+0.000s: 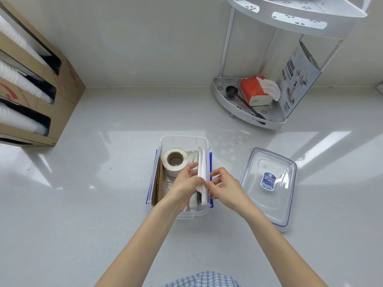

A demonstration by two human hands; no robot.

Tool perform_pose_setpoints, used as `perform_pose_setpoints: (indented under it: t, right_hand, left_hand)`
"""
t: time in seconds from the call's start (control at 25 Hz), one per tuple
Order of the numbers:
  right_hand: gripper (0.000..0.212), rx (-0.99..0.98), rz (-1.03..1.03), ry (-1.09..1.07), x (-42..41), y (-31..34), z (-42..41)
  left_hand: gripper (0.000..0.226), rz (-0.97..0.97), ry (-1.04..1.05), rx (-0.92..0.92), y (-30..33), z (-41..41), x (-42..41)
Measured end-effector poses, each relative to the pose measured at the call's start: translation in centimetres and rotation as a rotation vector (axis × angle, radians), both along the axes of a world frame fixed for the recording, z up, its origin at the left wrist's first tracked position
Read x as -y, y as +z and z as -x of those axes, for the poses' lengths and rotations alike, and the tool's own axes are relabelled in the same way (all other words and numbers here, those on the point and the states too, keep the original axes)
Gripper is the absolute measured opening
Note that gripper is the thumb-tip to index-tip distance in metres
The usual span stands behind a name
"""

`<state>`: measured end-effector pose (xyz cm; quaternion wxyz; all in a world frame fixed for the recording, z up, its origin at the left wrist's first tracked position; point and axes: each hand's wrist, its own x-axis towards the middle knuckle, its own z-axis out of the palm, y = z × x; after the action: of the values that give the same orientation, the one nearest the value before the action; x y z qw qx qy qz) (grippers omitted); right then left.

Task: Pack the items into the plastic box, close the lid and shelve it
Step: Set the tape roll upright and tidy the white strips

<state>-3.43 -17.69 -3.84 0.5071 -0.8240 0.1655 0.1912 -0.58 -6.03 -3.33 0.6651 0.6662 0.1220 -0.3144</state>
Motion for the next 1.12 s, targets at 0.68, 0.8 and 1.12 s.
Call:
perform_pose_setpoints:
  t: [0.68,0.8,1.12]
  right_hand:
    - [0.030,0.069,0.059,-0.013,-0.3,-0.1,0.2]
    - [0.030,0.077,0.070,-0.009,-0.3,0.0,0.3]
    - [0.032,0.068,0.038,-0.012,-0.3,0.3,0.3]
  left_hand:
    - [0.041,-0.360,-0.245,0.162,0.5,1.7,-1.4]
    - [0.035,-0.359,-0.180,0.278,0.7,1.9,-2.1]
    - [0.036,-0.710,0.154,0.585,0.0,0.9,-6.7]
